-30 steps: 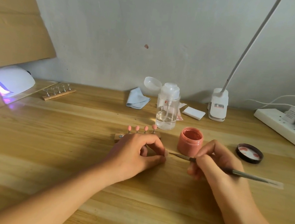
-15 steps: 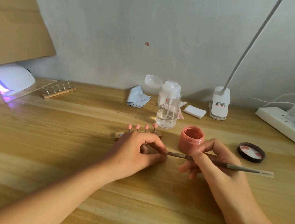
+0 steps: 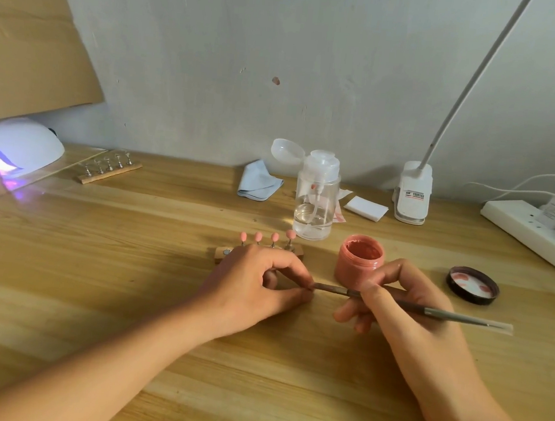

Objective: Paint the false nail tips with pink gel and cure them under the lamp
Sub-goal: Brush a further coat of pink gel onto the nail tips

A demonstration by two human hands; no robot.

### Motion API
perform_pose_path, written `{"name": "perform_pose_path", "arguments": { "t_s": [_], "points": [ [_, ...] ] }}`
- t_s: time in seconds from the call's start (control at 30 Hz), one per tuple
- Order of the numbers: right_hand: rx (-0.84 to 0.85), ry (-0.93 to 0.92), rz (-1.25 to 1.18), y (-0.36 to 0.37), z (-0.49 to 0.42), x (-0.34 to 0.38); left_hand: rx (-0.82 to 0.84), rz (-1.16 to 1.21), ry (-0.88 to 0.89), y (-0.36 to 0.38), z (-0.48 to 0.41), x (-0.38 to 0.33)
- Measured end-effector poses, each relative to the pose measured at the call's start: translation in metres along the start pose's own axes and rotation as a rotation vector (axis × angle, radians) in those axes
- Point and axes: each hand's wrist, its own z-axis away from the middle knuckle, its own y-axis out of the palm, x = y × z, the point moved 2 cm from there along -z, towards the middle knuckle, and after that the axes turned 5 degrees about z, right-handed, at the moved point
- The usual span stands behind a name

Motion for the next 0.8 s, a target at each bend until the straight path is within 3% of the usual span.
{"name": "perform_pose_path", "arguments": {
  "t_s": [0.17,0.4,0.8],
  "points": [
    [-0.055,-0.027,-0.148,-0.005,0.001,0.006,0.021,-0.034,0.053,-0.001,0.002,-0.008],
    [0.015,-0.010,0.029,-0.005,0.001,0.004,0.020,-0.052,0.029,0.000,0.004,-0.007],
    [0.023,0.020,0.073,-0.002,-0.001,0.003,0.030,-0.075,0.062,-0.001,0.005,-0.009]
  ]
}}
